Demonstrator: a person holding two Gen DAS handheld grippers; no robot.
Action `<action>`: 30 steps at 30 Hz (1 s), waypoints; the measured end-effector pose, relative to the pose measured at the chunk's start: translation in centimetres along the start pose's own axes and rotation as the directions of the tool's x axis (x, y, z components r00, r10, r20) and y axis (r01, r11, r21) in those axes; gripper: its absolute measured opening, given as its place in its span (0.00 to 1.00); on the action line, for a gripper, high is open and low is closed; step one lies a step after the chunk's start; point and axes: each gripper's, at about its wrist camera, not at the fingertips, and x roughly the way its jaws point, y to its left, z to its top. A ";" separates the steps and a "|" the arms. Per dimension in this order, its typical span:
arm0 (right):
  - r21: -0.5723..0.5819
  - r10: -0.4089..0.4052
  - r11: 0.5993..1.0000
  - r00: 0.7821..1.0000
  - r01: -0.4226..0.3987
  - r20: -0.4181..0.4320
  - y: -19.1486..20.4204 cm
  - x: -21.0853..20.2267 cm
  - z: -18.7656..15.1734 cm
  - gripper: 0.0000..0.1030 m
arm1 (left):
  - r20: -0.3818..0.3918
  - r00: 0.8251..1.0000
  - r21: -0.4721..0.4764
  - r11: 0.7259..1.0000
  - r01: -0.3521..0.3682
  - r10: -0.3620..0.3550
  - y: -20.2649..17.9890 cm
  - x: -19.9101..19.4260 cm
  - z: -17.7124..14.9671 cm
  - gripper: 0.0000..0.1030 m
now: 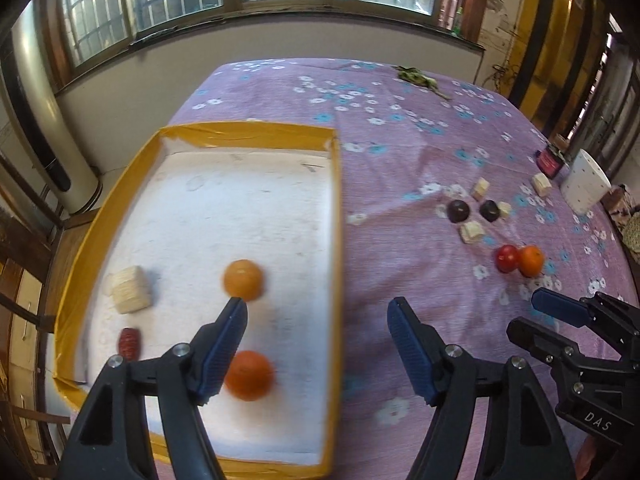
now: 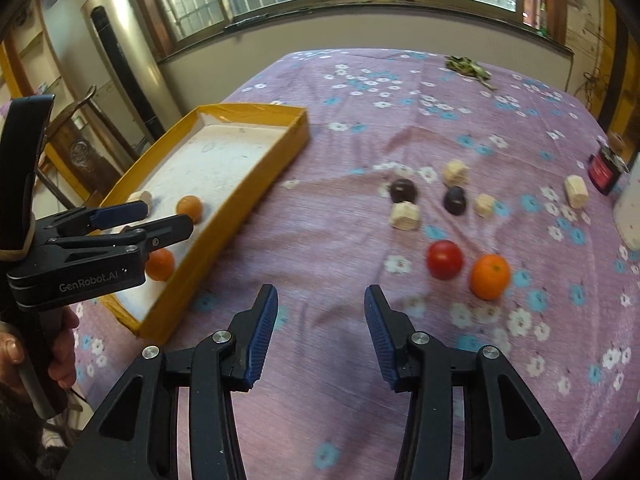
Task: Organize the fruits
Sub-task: 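Move both open grippers back toward the remaining fruits, then grasp the red tomato with the left gripper while the right gripper grasps an orange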
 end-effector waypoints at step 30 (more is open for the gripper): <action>-0.043 -0.043 0.998 0.999 0.042 -0.027 -10.9 3.7 0.3 0.33 | -0.137 0.990 0.114 0.992 0.046 -0.030 -11.0 3.4 -0.2 0.79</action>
